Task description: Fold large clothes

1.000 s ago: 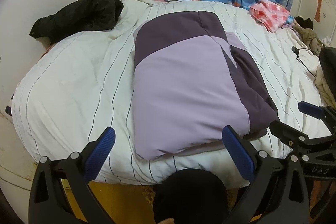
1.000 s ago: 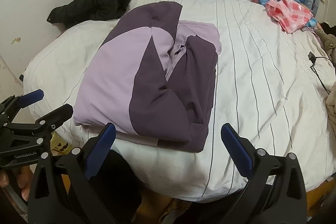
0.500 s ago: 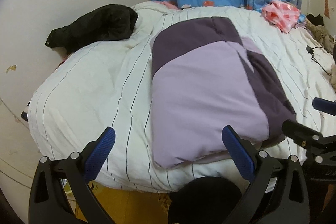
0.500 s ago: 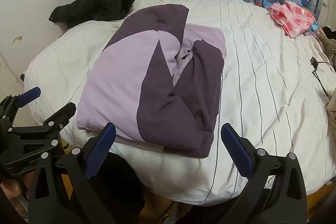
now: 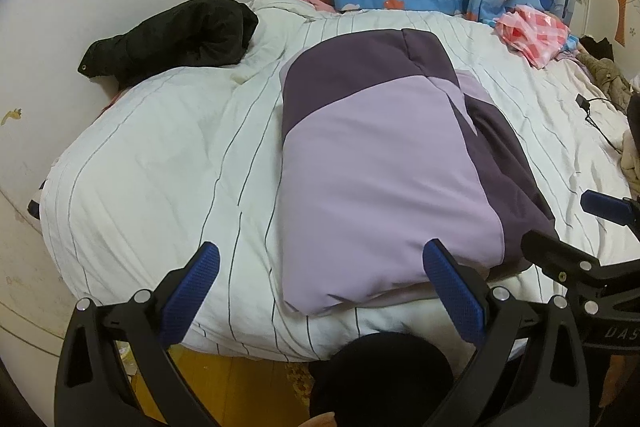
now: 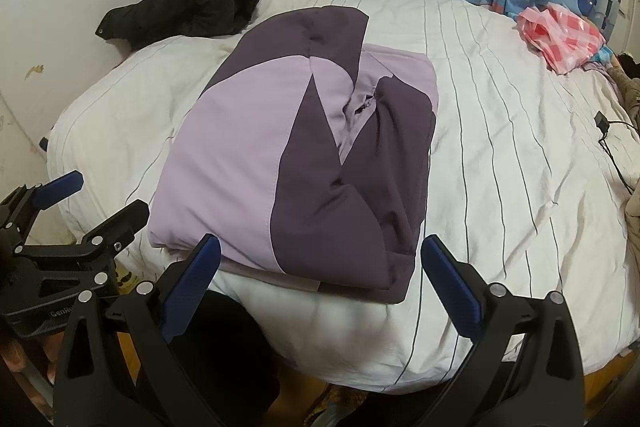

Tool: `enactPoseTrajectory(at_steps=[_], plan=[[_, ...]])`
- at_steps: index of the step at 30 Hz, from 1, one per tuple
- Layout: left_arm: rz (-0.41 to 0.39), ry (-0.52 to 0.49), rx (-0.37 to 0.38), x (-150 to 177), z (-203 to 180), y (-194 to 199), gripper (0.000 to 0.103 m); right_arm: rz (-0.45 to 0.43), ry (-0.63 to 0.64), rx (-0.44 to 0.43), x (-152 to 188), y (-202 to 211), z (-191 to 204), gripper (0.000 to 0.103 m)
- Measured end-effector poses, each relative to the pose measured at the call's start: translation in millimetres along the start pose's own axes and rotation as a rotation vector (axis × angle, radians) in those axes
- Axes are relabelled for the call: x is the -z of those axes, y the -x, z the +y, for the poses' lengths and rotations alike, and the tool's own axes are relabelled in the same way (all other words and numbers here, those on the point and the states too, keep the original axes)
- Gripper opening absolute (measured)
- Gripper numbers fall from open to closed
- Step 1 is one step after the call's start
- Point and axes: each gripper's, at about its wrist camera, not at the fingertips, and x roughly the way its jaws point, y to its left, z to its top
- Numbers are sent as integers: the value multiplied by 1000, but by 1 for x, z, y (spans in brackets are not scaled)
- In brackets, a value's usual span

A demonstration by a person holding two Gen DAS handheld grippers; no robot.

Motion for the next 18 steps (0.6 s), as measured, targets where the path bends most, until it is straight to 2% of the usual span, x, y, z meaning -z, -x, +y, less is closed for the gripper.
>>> enactPoseTrajectory(at_steps=[13,18], plan=[[7,7,-9,-2,5,-5,97,9,27,-3,-1,-5,6,97],[6,21,9,-4,9,-8,97,5,34,1,-2,-4,6,97]])
